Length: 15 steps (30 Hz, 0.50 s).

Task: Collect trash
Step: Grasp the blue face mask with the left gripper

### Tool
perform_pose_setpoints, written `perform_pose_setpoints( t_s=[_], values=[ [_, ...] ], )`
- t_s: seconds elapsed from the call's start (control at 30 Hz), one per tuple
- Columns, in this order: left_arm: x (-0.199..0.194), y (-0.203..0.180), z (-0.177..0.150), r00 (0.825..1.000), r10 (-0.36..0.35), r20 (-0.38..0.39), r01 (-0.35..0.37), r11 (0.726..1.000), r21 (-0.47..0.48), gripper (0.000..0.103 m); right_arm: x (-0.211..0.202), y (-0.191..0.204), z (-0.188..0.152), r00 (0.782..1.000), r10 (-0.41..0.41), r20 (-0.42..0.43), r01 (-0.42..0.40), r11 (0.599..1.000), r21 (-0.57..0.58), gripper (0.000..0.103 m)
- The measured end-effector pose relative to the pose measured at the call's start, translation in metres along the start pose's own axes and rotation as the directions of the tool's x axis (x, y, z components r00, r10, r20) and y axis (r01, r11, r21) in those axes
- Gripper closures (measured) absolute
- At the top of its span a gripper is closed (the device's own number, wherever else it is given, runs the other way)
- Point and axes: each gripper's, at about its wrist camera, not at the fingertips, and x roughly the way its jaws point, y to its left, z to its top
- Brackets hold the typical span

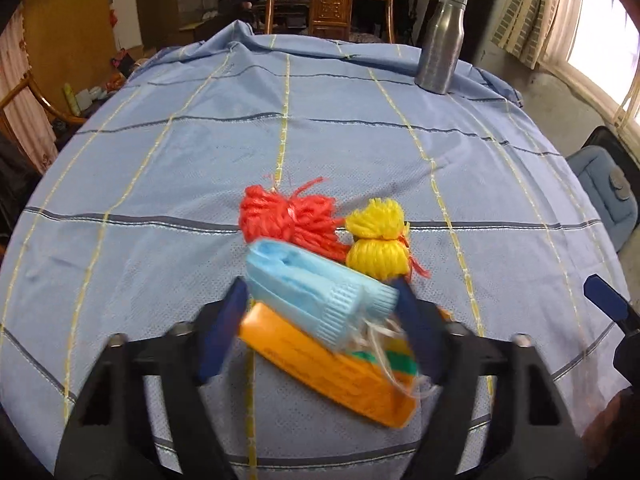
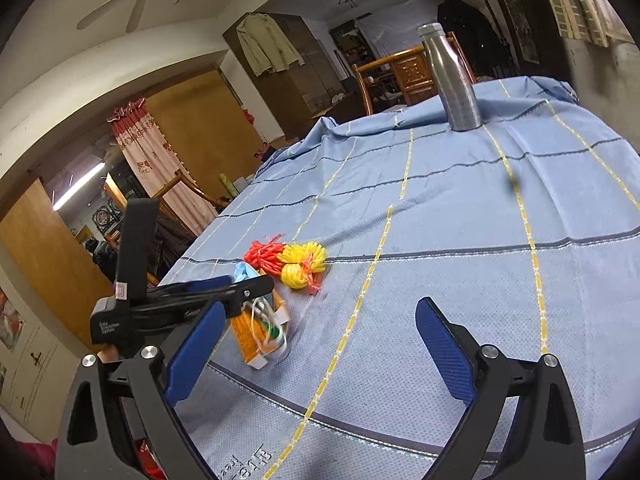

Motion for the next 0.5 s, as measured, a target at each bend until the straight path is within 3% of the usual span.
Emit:
perform_pose_setpoints(
  t_s=[0.03, 0.1, 0.13, 0.2, 0.3, 0.5],
  values=[
    [-0.002, 0.005, 0.0, 1.0, -0.013, 0.009, 0.013, 1.0, -0.01, 0.046, -0.001, 0.001, 0.0, 1.0, -0.007, 0.008, 0.007, 1.0, -0.006, 0.008],
    [-0.01, 0.012, -0.001, 0.999, -0.039, 0.02, 0.039, 0.999, -0.016, 0.067, -0.001, 0.001, 0.0, 1.0, -0.008, 0.012, 0.008, 1.0, -0.006, 0.009],
    [-0.014, 0.018, -0.001, 0.998, -0.06, 0.024, 0.061, 0.998, -0.029, 0.069, -0.001, 0.001, 0.0, 1.0, -0.005, 0.01, 0.005, 1.0, -0.004, 0.009],
    [-0.025, 0.029, -0.002, 0.996, -0.08, 0.042, 0.082, 0.995, -0.061, 0.069, -0.001, 0.001, 0.0, 1.0, -0.004, 0.007, 0.004, 1.0, -0.002, 0.009],
    [-0.05, 0.05, -0.008, 0.996, -0.014, 0.093, 0.022, 0.995, -0.094, 0.069, -0.001, 0.001, -0.001, 1.0, -0.007, 0.007, 0.007, 1.0, -0.004, 0.009],
    [-0.078, 0.09, -0.031, 0.994, 0.057, 0.098, -0.041, 0.985, -0.165, 0.069, 0.0, 0.003, -0.002, 1.0, -0.014, 0.001, 0.014, 1.0, -0.012, 0.009]
  ],
)
